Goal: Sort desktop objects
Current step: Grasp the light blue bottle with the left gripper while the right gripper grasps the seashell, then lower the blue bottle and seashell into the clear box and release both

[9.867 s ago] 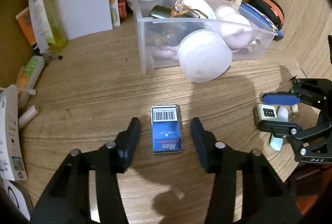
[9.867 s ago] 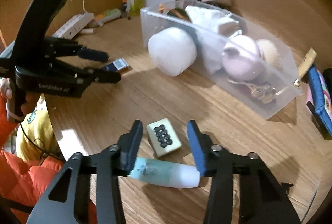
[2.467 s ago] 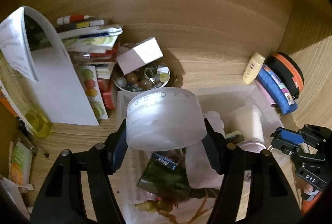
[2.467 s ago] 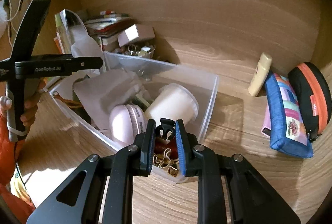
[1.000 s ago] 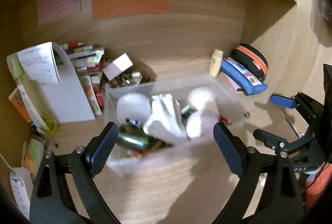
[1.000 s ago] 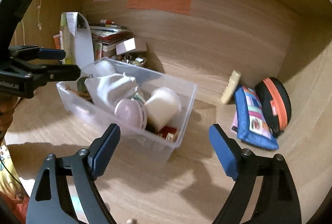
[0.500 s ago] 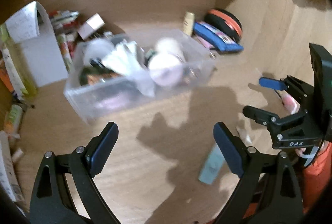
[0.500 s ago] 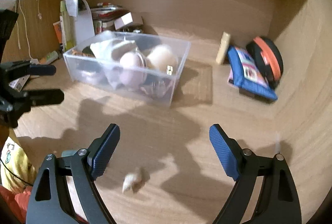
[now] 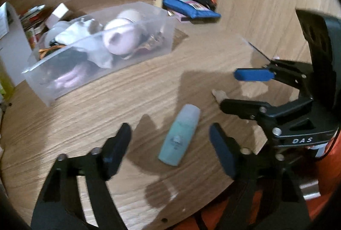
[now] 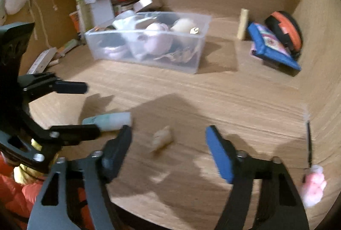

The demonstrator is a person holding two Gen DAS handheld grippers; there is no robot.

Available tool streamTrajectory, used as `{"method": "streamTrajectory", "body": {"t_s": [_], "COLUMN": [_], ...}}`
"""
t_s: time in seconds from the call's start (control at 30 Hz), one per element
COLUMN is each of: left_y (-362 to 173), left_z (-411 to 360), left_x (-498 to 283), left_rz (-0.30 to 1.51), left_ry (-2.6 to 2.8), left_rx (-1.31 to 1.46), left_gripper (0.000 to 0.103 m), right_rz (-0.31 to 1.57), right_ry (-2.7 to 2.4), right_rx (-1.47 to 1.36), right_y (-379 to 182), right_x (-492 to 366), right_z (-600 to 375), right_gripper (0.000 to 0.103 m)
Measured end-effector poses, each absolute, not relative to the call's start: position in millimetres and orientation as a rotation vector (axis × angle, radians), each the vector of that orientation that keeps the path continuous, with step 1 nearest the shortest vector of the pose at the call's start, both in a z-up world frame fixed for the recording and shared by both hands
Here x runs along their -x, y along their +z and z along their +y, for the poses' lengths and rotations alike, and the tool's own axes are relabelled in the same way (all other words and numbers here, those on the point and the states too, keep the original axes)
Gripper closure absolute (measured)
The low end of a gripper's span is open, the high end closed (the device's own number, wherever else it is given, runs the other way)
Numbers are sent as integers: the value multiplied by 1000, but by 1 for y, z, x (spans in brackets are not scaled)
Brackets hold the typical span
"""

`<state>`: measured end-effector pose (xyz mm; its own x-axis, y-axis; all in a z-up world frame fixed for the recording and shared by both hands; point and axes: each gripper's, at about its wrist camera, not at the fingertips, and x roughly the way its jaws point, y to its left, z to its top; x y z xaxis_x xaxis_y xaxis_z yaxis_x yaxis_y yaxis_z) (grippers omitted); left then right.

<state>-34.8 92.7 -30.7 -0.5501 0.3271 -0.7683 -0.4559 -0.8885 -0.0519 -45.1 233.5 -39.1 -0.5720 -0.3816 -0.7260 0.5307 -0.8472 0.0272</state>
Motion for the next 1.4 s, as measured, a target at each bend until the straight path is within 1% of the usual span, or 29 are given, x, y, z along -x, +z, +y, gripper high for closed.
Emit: {"method": "streamTrajectory", "body": {"t_s": [0.1, 0.13, 0.17, 0.2, 0.23, 0.3, 0.37, 0.4, 0.57, 0.83, 1.2, 1.4], "left_y": [-37, -39, -41, -41, -41, -41, -42, -43, -44, -28, 19, 50], "left_z": [98, 99, 100, 100, 101, 102, 103, 103, 102, 77, 32, 13], "left_x": [35, 37, 38, 38, 39, 39, 40, 40, 42, 50, 77, 94], "left_rz": [229, 231, 230, 234, 237, 234, 241, 250, 241, 139, -35, -70], "left_ry": [2405, 2400, 2391, 2399, 2400, 2399, 2406, 2418, 2445, 2504, 2638, 2698], "left_rx": [1170, 1178, 1189, 1180, 1179, 1172, 1156, 1147, 1128, 1093, 989, 904], "left_gripper": [39, 43, 48, 49, 52, 61, 75, 78, 79, 79, 79, 79], "right_rz": [286, 284, 286, 289, 295, 309, 331, 337, 338, 276, 262, 241], "right_ry": [-2361, -2352, -2340, -2335, -2328, -2322, -2327, -2325, -2331, -2357, -2397, -2406], "right_rx": [-1054, -1060, -1069, -1074, -1079, -1082, -1075, -1071, -1061, -1036, -917, -852], "right_y": [-45, -46, -48, -49, -51, -53, -55, -55, -55, -39, 0, 20], "right_x": [46, 46, 48, 48, 48, 49, 49, 49, 50, 60, 82, 99], "right_z": [227, 227, 226, 225, 223, 220, 218, 217, 216, 221, 212, 205], "right_gripper": [54, 56, 60, 64, 66, 75, 81, 84, 84, 84, 84, 84]}}
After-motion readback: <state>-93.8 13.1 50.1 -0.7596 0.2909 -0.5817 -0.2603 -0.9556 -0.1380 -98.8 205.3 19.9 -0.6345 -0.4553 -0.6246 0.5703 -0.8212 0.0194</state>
